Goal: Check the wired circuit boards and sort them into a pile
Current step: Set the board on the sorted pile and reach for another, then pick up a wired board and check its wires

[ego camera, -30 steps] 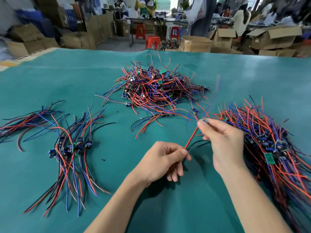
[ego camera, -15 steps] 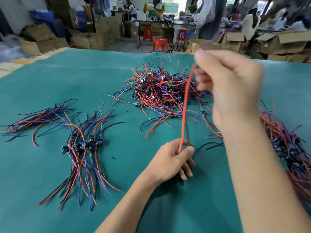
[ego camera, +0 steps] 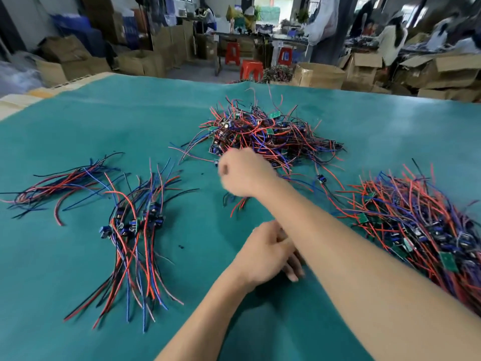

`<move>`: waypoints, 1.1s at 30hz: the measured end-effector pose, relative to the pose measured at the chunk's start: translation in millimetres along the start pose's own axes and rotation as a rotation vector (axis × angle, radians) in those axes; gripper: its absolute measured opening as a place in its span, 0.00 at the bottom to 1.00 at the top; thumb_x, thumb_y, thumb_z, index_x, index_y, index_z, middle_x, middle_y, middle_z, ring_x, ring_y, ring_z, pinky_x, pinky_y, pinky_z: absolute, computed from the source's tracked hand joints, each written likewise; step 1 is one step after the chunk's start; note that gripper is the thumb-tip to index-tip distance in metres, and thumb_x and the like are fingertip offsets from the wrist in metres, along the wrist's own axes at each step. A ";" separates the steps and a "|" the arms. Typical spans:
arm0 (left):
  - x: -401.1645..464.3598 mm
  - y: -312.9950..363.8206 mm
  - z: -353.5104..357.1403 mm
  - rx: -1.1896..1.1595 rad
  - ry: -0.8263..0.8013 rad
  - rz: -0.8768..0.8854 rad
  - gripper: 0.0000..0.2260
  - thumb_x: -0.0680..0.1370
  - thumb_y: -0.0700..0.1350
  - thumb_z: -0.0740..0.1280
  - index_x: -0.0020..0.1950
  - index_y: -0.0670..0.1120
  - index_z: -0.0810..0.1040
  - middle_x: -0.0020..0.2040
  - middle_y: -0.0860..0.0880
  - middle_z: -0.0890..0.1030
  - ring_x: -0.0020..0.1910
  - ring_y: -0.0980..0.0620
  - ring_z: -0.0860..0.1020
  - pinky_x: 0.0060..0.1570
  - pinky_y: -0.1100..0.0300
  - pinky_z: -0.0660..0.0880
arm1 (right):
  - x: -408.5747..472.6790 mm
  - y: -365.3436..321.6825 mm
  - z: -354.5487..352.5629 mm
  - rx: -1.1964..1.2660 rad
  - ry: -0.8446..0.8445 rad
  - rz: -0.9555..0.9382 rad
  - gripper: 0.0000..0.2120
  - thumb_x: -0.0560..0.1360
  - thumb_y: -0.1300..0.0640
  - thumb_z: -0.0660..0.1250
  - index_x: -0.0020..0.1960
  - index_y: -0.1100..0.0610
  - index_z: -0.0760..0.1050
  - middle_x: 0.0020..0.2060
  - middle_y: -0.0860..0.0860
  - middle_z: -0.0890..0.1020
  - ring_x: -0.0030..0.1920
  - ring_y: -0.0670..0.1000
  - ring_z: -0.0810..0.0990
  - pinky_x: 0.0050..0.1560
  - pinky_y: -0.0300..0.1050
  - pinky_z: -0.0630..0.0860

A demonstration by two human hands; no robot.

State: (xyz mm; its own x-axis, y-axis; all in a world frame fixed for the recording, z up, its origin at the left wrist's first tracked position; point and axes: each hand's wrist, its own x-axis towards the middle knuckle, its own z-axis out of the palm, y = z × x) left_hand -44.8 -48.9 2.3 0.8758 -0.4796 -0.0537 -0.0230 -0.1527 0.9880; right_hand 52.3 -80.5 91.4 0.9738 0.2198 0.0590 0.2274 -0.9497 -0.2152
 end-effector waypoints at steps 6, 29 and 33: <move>-3.3 7.4 2.9 -0.145 -0.040 -0.006 0.08 0.83 0.37 0.61 0.61 0.38 0.74 0.34 0.45 0.81 0.25 0.47 0.78 0.24 0.60 0.76 | -17.2 90.5 11.5 -0.345 -0.013 0.054 0.17 0.77 0.62 0.64 0.64 0.51 0.77 0.59 0.53 0.76 0.64 0.60 0.71 0.60 0.56 0.71; -4.6 12.7 0.0 -0.266 0.010 -0.030 0.08 0.82 0.35 0.60 0.61 0.38 0.74 0.40 0.39 0.80 0.28 0.45 0.79 0.26 0.59 0.76 | -43.5 137.6 -61.3 1.051 0.753 0.231 0.08 0.77 0.60 0.73 0.40 0.51 0.82 0.30 0.44 0.82 0.29 0.42 0.77 0.34 0.36 0.76; -2.7 11.6 0.6 -0.326 0.053 -0.032 0.12 0.82 0.34 0.61 0.65 0.40 0.71 0.48 0.36 0.78 0.33 0.41 0.82 0.26 0.59 0.76 | -52.7 139.2 -44.5 1.141 0.655 0.286 0.09 0.77 0.64 0.72 0.41 0.52 0.82 0.36 0.48 0.84 0.37 0.47 0.80 0.40 0.39 0.77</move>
State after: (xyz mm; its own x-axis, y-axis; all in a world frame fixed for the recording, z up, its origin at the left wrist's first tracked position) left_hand -47.8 -49.9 13.9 0.8979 -0.4317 -0.0859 0.1524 0.1220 0.9808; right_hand 32.3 -234.2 101.7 0.8772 -0.4044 0.2588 0.2109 -0.1595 -0.9644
